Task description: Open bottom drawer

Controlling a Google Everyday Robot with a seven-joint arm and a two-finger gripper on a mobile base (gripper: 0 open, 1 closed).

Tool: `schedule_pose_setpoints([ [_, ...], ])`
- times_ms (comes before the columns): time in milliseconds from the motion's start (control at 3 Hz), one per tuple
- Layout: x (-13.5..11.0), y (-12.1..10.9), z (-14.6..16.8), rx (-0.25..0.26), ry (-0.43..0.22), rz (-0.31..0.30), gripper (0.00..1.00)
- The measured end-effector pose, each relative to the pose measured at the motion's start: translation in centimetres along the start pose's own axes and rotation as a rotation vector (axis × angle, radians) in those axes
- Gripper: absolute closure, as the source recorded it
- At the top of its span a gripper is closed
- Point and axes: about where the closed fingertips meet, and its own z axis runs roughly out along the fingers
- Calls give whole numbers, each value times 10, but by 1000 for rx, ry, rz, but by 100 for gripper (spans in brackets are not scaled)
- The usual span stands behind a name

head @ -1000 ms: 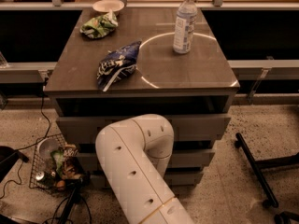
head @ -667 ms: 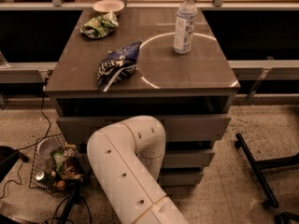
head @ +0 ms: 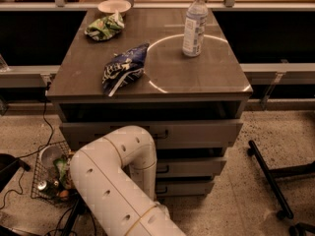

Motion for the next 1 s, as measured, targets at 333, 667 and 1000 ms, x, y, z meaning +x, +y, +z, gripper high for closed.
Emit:
schedule_pose_setpoints([
  [333, 4, 1, 4, -5, 32, -94, 0],
  [667, 6, 1, 4, 0, 36, -87, 0],
  [1000, 32, -3, 1, 25, 115, -71, 0],
])
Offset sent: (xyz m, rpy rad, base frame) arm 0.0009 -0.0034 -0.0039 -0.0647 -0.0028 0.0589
